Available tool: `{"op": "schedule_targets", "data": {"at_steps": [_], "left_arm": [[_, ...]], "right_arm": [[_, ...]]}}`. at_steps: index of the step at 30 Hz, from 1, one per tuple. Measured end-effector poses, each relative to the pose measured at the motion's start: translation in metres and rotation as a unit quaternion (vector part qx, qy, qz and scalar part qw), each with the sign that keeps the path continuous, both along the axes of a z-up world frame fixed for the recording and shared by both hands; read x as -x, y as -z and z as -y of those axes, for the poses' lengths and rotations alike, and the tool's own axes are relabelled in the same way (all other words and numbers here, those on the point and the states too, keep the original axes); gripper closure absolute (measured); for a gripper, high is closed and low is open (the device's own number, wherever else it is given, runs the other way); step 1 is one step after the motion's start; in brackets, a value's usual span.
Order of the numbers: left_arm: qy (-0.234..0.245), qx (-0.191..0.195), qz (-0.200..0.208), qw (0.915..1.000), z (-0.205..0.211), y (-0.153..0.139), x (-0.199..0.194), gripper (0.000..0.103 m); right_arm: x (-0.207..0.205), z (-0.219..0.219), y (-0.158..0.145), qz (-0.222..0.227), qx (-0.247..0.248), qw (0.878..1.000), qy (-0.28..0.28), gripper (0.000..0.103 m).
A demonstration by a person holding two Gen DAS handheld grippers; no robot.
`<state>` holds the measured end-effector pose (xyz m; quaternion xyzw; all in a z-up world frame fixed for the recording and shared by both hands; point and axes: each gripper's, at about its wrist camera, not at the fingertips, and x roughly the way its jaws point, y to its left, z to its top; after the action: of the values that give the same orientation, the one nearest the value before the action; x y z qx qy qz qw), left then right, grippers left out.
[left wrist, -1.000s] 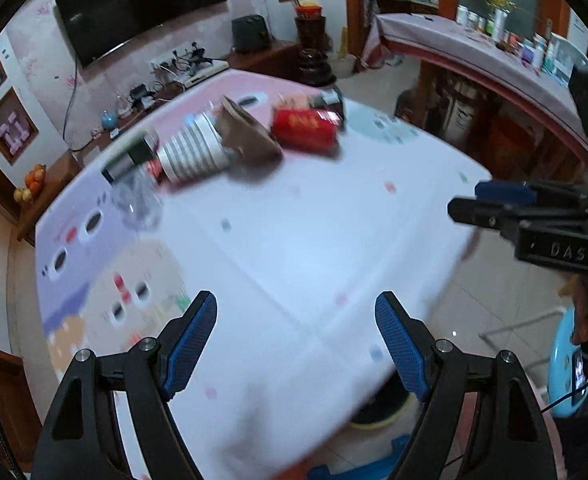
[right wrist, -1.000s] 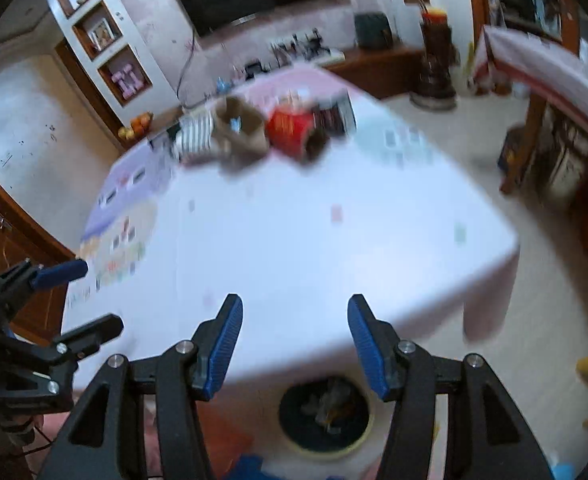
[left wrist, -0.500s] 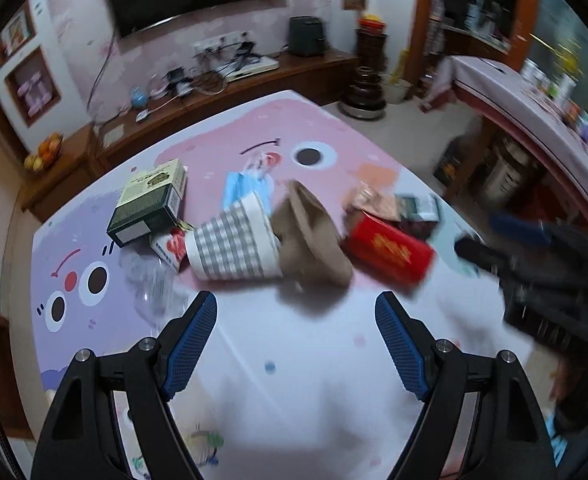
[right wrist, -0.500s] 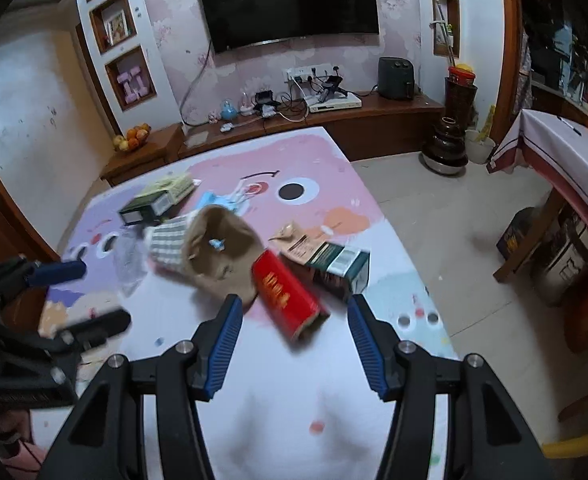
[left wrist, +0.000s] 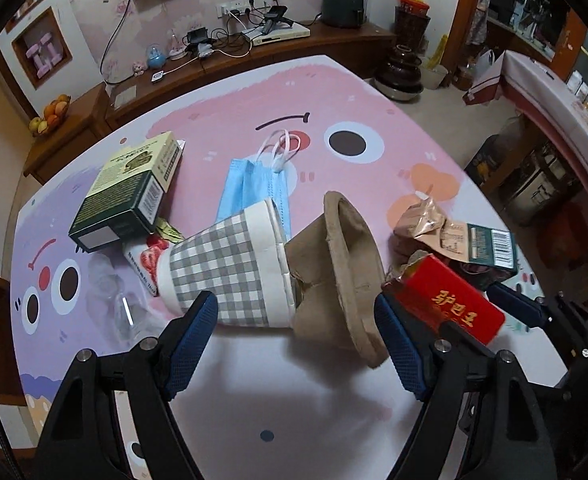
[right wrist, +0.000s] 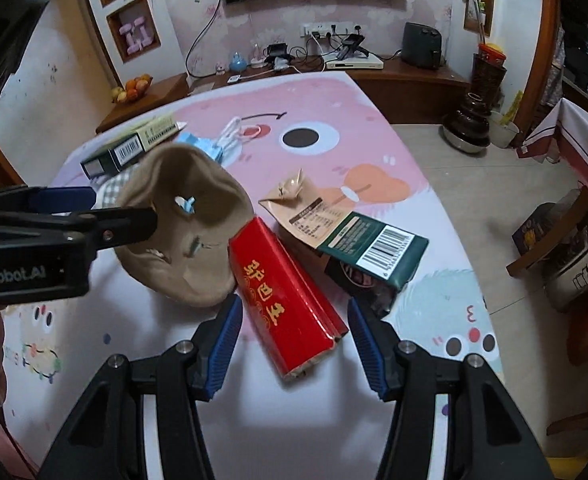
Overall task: Collect trash
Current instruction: 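Grasp the tan pulp cup holder with the left tool while the right tool grasps the red box, then lift the cup holder and red box and carry both tools over the bin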
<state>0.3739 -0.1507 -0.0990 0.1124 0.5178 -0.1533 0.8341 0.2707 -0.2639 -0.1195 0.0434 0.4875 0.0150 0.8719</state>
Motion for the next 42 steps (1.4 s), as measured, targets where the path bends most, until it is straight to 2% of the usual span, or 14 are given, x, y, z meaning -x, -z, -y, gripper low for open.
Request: {"op": "schedule_targets", "data": {"at_steps": [6, 7, 9, 11, 14, 19, 25, 35, 42], "left_arm": [[-0.005, -0.02, -0.012, 0.9997, 0.009, 0.015, -0.005, 0.072], [-0.008, -0.023, -0.012, 0.9996, 0.01, 0.015, -0.005, 0.079], [-0.019, -0.039, -0.001, 0.9991, 0.009, 0.017, -0.002, 0.083], [-0.026, -0.048, 0.003, 0.9985, 0.005, 0.019, 0.003, 0.092], [-0.038, -0.036, -0.016, 0.9985, -0.011, 0.022, 0.013, 0.094], [-0.03, -0.041, -0.01, 0.9986, -0.033, 0.02, 0.046, 0.094], [-0.018, -0.026, -0.017, 0.9994, -0.068, 0.01, 0.099, 0.094], [0.007, 0.014, -0.007, 0.9999, -0.106, -0.018, 0.193, 0.094], [0.054, 0.017, 0.021, 0.9982, -0.111, -0.022, 0.274, 0.094]], "right_arm": [[-0.005, 0.004, 0.009, -0.001, -0.009, 1.0, -0.001, 0.048], [-0.006, 0.004, 0.01, -0.005, -0.011, 1.0, -0.002, 0.053], [-0.005, 0.003, 0.012, -0.006, -0.015, 1.0, -0.01, 0.059], [-0.003, 0.003, 0.013, -0.006, -0.019, 1.0, -0.011, 0.062], [0.002, 0.002, 0.013, -0.009, -0.024, 1.0, -0.017, 0.066], [0.02, -0.008, 0.013, -0.017, -0.031, 0.999, -0.031, 0.068], [0.053, -0.02, 0.009, -0.022, -0.051, 0.998, -0.021, 0.069], [0.132, -0.044, -0.011, -0.004, -0.099, 0.995, -0.005, 0.075], [0.211, -0.057, -0.031, 0.046, -0.139, 0.989, 0.033, 0.075]]}}
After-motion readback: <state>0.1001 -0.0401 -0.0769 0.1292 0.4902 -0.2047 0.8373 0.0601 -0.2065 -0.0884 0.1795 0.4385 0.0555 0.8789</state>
